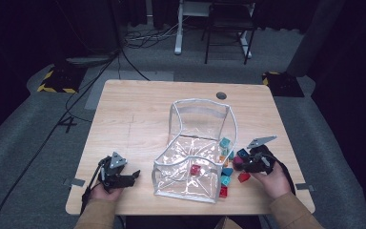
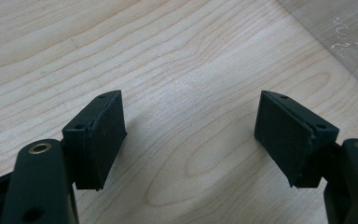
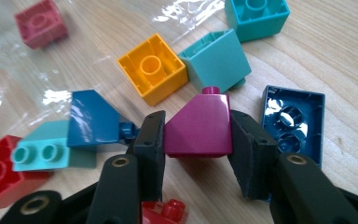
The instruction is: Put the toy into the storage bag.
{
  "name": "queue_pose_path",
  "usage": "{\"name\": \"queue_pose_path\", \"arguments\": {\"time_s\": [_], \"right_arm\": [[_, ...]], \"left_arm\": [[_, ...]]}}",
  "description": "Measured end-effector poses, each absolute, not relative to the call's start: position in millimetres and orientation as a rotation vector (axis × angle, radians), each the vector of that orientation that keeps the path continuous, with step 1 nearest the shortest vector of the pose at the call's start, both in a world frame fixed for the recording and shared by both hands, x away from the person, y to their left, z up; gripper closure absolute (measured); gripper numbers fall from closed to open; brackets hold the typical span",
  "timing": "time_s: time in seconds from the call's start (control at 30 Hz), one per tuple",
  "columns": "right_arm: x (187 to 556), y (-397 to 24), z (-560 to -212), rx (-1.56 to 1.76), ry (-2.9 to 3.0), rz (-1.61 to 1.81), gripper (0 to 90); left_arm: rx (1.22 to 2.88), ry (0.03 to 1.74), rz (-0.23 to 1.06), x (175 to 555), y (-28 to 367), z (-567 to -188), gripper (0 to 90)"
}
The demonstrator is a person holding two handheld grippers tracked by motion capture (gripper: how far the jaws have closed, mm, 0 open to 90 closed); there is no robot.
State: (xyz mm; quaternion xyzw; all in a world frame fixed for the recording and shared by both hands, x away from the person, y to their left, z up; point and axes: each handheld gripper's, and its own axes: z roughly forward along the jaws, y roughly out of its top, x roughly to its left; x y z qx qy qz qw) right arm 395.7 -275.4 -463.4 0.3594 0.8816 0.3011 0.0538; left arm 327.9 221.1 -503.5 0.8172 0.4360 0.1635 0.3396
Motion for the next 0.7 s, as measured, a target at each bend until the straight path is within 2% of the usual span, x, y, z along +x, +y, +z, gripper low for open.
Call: {"name": "queue_pose_path", "arguments": {"time_s": [0.27,0.7], "right_arm": [[391,-278,-446,1.077,2.646,1.005,58.4],[381,-285,-398,1.032,2.579,1.176,58.3]], "left_arm": [[2.127,1.137,0.427,328,221,-503,24.5],[2.127,1.136,0.427,328,221,-504,24.5]]}}
